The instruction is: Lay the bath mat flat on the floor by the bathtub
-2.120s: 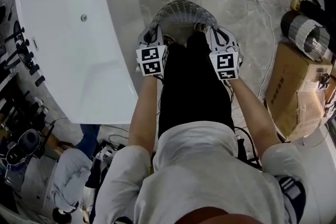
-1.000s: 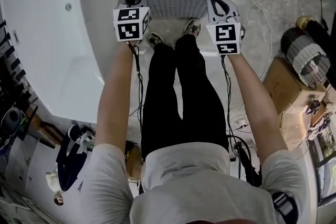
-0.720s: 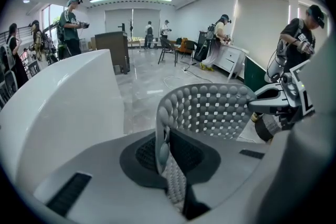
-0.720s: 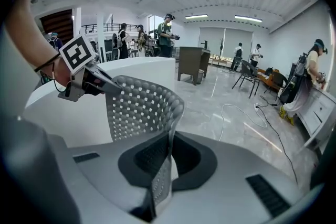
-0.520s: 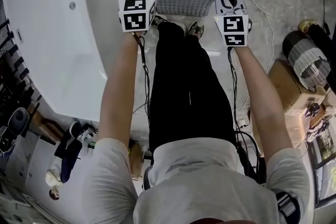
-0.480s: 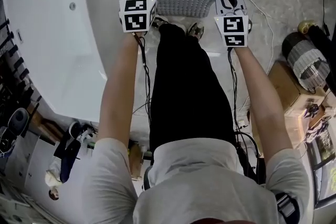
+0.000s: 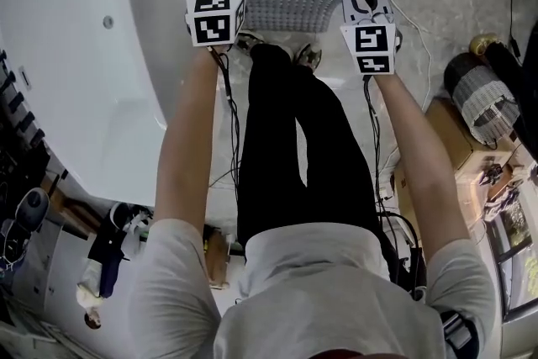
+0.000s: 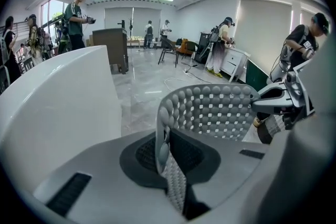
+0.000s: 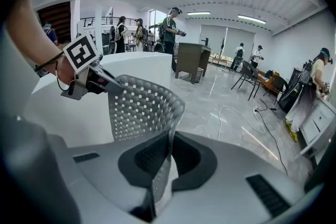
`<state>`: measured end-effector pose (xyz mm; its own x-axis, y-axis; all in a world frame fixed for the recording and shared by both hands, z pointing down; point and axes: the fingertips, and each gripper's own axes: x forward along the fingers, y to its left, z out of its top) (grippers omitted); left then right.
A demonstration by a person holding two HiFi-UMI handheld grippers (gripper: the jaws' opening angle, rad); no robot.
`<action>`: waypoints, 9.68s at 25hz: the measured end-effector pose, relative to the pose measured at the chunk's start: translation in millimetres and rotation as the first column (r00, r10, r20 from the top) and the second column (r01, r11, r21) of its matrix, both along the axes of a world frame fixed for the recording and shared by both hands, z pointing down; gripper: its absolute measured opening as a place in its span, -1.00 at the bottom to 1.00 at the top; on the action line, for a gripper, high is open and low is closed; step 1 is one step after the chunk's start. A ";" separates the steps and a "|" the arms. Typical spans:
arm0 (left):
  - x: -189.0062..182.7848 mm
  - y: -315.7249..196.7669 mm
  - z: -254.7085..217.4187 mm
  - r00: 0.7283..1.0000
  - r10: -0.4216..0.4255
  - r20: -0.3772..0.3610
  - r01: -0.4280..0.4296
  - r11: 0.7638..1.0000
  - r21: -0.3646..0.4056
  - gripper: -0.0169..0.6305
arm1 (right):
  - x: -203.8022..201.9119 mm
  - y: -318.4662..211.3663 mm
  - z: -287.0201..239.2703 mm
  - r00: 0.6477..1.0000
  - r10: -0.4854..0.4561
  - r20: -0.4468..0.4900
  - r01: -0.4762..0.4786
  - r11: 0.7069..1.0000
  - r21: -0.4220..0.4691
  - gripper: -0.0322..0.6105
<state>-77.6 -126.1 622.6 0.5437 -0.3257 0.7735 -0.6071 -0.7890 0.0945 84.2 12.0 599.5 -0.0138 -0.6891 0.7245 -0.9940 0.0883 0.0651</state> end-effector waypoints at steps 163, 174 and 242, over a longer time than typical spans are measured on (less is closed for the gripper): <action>187.5 -273.5 473.1 0.859 0.099 0.501 -0.318 0.872 0.373 -0.85 | 238.6 -282.8 485.7 0.946 -0.263 -0.187 0.267 0.964 -0.006 -0.83; 194.4 -298.1 488.2 0.829 0.114 0.548 -0.338 0.883 0.326 -0.83 | 253.8 -297.7 503.5 0.934 -0.297 -0.200 0.284 0.954 -0.090 -0.78; 172.7 -157.3 228.3 0.970 -0.212 -0.115 0.222 0.971 0.082 -0.91 | 97.4 -292.2 233.5 0.938 -0.339 0.070 0.336 0.940 0.052 -0.88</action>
